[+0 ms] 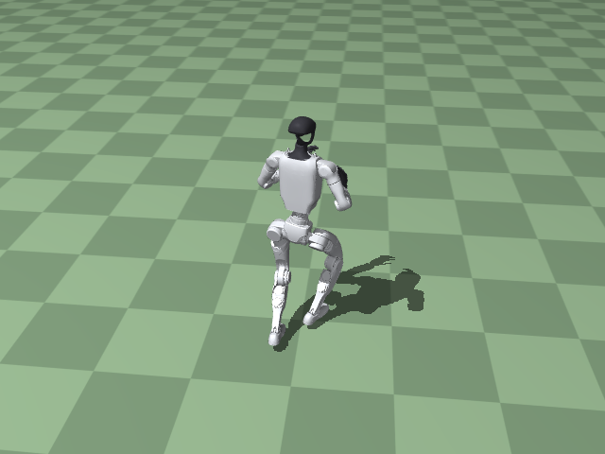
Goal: Run
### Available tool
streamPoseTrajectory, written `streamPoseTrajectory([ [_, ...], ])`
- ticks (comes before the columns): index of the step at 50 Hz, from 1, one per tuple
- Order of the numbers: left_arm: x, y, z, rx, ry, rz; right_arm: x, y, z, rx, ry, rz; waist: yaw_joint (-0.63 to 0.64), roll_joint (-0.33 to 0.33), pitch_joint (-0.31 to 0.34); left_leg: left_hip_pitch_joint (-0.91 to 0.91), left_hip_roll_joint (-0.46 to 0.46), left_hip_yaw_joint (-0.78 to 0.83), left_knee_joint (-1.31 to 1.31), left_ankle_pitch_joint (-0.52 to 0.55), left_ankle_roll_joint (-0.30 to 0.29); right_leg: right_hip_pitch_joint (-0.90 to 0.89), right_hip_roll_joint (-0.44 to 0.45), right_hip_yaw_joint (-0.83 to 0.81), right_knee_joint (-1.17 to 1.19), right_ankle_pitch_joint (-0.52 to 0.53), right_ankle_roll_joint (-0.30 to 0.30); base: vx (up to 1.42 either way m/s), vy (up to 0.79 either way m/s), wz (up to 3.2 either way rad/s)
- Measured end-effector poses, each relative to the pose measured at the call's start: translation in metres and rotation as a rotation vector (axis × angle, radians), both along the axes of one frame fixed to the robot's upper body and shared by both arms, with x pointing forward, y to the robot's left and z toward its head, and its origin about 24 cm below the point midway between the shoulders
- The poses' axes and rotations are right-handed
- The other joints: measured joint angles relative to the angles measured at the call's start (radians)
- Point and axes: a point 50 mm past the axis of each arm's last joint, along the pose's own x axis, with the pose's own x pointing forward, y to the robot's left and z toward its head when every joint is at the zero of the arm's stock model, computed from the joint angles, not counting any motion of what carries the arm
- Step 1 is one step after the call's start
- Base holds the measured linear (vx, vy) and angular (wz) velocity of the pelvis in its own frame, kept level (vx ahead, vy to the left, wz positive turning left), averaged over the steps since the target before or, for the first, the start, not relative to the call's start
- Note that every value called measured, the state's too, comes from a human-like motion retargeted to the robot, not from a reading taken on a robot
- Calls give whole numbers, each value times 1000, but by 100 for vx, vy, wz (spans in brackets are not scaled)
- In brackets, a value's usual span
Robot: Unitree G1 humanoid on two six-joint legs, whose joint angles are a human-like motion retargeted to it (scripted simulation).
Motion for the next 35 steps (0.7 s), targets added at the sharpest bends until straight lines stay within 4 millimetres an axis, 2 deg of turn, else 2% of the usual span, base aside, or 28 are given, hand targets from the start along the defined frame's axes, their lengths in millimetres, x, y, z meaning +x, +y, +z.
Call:
streamPoseTrajectory([
  [3, -3, -11, 4, -1, -19, -83, -8, -11, -11, -11, 66, -25, 12, 87, -40, 10, 135, -8, 119, 130, -89, 0, 171, -47, -273, 33, 27, -1, -10, -32],
  [6, -8, -15, -2, 1, 3, -107, -13, -14, -17, 6, 95, -48, 39, 111, -41, -5, 227, 2, 369, 204, -98, -1, 229, -47, -222, 14, -10, -8, -6, -19],
  [8, -10, -13, -12, 18, 52, -87, -11, -16, -15, 12, 84, -67, 71, 119, -31, -41, 296, 3, 553, 203, -73, 23, 255, -44, -137, -40, -69, -4, -6, -11],
  [10, -10, -6, -27, 47, 121, -33, -5, -17, -9, 5, 42, -87, 114, 119, -8, -100, 368, 2, 719, 158, -17, 61, 268, -38, -54, -119, -125, -3, -7, -4],
  [13, -11, 13, -45, 92, 212, 66, 17, -14, 12, -2, -75, -120, 185, 102, 34, -262, 429, 1, 817, 28, 77, 149, 267, -27, -42, -177, -147, -1, -2, 2],
  [15, -18, 28, -54, 95, 266, 114, 27, -10, 29, 34, -149, -122, 223, 75, 43, -371, 405, 16, 755, -43, 109, 216, 249, -6, -74, -161, -120, 2, 2, 11],
  [18, -36, 48, -63, 73, 337, 158, 29, -5, 46, 117, -215, -105, 264, 11, 33, -477, 288, 67, 485, -78, 100, 318, 186, 32, -133, -59, -25, 6, 6, 34],
  [20, -48, 58, -68, 52, 376, 180, 26, -3, 51, 158, -233, -87, 276, -38, 15, -516, 178, 99, 244, -47, 72, 375, 117, 46, -152, 43, 53, 5, 8, 59],
  [22, -58, 64, -73, 19, 416, 206, 23, -1, 51, 174, -232, -69, 262, -98, -5, -509, 30, 115, -32, 13, 53, 409, 13, 56, -117, 136, 120, 1, 8, 72],
  [24, -63, 66, -75, -19, 434, 226, 21, 1, 46, 171, -215, -56, 243, -142, -13, -491, -75, 116, -168, 44, 61, 427, -77, 65, -29, 208, 155, -5, 5, 42],
  [27, -64, 62, -71, -33, 403, 228, 15, 5, 33, 147, -158, -42, 217, -173, -7, -488, -138, 102, -46, -2, 123, 430, -169, 87, 170, 293, 166, -2, 1, 3],
  [29, -57, 57, -63, -16, 335, 217, 12, 8, 21, 114, -107, -42, 186, -189, 13, -460, -165, 92, 83, -81, 184, 398, -224, 114, 318, 293, 147, -2, 3, -13],
  [30, -53, 53, -58, -4, 293, 211, 11, 9, 14, 94, -81, -46, 167, -194, 26, -440, -173, 86, 143, -129, 211, 371, -249, 128, 387, 268, 127, -5, 4, -28],
  [32, -29, 42, -45, 29, 174, 203, 14, 11, 6, 47, -63, -57, 121, -208, 54, -365, -192, 68, 144, -164, 223, 253, -285, 163, 461, 174, 73, -6, 2, -27],
  [35, -6, 28, -28, 38, 79, 168, 9, 8, -4, 16, -29, -47, 50, -173, 50, -196, -179, 30, 71, -154, 181, 97, -258, 149, 410, 42, 14, 1, 1, -51],
])
